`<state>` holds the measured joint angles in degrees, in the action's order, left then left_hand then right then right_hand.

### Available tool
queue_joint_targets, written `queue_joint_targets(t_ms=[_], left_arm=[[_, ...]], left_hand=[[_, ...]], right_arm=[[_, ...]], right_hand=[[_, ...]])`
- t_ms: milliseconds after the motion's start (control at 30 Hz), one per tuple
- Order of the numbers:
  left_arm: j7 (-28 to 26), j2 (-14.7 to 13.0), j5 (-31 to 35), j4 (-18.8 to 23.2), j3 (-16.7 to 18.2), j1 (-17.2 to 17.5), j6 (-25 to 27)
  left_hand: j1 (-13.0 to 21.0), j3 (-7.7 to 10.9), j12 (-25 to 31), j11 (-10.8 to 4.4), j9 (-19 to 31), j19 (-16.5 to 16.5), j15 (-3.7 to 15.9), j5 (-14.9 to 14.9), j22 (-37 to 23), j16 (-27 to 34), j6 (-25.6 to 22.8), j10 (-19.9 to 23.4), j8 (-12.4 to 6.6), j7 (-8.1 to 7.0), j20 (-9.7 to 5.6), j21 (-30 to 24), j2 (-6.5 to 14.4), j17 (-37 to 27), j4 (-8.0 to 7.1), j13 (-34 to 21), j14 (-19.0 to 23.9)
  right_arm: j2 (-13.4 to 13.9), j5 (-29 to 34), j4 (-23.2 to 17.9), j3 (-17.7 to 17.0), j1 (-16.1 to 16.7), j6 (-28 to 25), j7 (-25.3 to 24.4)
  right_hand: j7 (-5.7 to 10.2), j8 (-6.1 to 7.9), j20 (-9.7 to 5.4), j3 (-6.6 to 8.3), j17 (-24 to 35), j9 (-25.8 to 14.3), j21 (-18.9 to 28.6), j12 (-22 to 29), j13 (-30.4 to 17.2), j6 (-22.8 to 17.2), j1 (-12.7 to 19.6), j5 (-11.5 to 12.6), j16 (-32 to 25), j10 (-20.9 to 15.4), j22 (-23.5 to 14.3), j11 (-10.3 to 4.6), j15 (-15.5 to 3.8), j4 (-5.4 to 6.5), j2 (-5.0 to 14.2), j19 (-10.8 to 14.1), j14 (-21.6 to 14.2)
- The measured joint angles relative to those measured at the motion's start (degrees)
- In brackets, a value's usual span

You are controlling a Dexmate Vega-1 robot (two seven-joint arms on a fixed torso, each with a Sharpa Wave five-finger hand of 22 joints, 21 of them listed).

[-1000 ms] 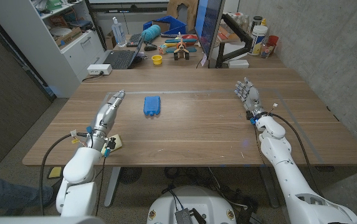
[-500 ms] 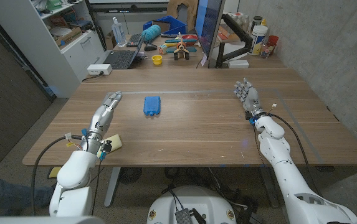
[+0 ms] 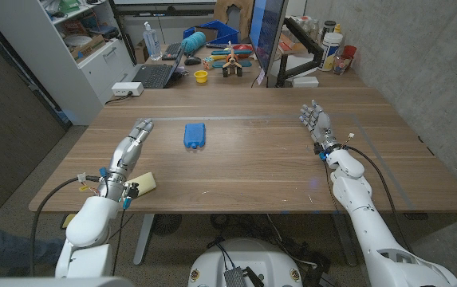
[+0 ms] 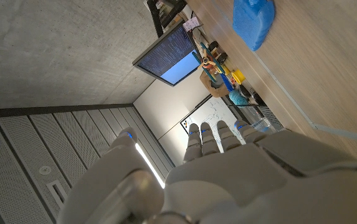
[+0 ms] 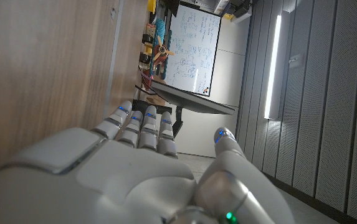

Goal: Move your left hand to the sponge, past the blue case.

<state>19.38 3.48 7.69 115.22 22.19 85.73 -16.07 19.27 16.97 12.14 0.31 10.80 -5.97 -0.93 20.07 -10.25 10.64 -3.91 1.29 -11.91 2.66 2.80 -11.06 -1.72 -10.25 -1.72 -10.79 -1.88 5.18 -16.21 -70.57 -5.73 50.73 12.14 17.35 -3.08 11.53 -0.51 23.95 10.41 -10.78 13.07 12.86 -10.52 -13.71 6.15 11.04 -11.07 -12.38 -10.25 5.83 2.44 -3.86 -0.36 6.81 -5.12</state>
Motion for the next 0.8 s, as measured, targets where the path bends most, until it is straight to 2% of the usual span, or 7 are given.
queue_joint_targets(t_ms=[800], left_arm=[[-0.16,0.45,3.28,2.39,1.55,3.08,1.36]], left_hand=[[0.45,0.0,0.0,-0.31,-0.01,-0.21,0.0,-0.47,0.0,0.0,0.01,0.31,0.0,0.0,0.21,0.0,0.01,0.0,0.34,0.0,0.0]], right_arm=[[0.39,0.22,0.09,0.38,-0.05,0.04,-0.04]], right_hand=[[0.32,0.0,0.0,-0.24,0.0,0.0,-0.39,0.0,0.0,-0.32,0.0,0.0,0.0,0.01,0.0,0.0,0.0,-0.24,0.0,0.0,0.0]])
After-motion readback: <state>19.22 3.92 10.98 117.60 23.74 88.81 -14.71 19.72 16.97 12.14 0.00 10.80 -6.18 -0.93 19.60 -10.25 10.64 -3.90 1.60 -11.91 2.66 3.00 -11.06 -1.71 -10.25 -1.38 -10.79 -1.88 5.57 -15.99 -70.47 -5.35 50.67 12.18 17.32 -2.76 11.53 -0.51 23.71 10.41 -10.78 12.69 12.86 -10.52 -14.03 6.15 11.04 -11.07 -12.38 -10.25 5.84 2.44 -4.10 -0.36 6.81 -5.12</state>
